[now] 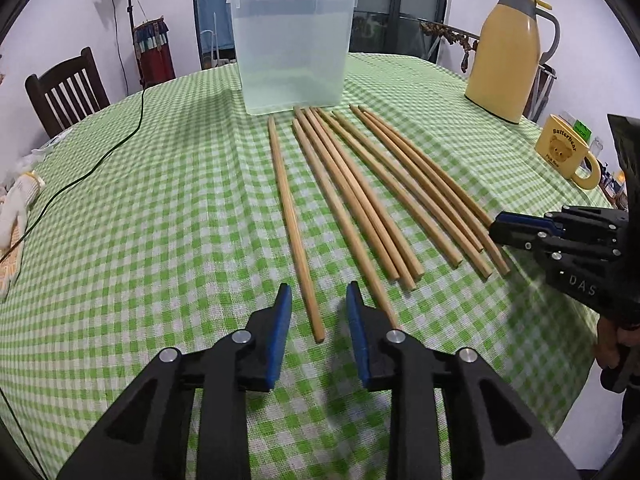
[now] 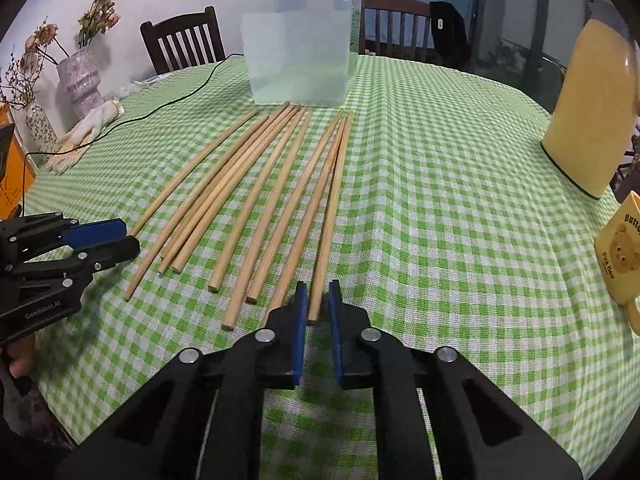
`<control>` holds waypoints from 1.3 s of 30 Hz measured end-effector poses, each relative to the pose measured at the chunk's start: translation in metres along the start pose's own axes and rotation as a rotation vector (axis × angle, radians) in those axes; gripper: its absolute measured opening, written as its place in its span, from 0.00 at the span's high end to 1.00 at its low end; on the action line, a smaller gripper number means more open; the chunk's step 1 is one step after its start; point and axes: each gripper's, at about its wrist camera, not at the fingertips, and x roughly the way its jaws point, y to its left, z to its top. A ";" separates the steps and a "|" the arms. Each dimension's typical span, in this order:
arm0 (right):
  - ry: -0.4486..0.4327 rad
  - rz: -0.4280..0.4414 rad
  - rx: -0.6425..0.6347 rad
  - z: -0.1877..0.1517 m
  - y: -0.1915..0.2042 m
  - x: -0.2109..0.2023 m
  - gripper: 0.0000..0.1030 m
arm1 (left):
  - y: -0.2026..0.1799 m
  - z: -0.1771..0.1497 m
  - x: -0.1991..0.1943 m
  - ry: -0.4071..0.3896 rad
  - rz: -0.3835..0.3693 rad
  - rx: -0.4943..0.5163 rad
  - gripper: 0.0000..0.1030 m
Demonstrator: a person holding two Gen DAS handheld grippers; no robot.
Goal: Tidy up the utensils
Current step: 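Move the left tool toward the chopsticks and close on one chopstick, then lift the chopstick with the left tool toward the clear container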
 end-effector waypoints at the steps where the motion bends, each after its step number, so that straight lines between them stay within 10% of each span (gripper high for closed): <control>1: -0.001 0.002 0.009 0.000 -0.002 0.000 0.92 | 0.000 0.000 0.000 -0.001 0.001 0.001 0.76; 6: -0.017 -0.014 0.007 -0.002 -0.001 0.000 0.93 | -0.010 -0.001 0.001 -0.008 0.049 0.028 0.76; 10: -0.041 -0.026 0.031 -0.007 -0.005 -0.004 0.93 | -0.012 -0.006 -0.003 -0.018 0.046 -0.002 0.97; 39: -0.331 -0.045 -0.041 0.011 -0.004 -0.130 0.94 | 0.002 0.013 -0.164 -0.296 0.014 -0.022 1.00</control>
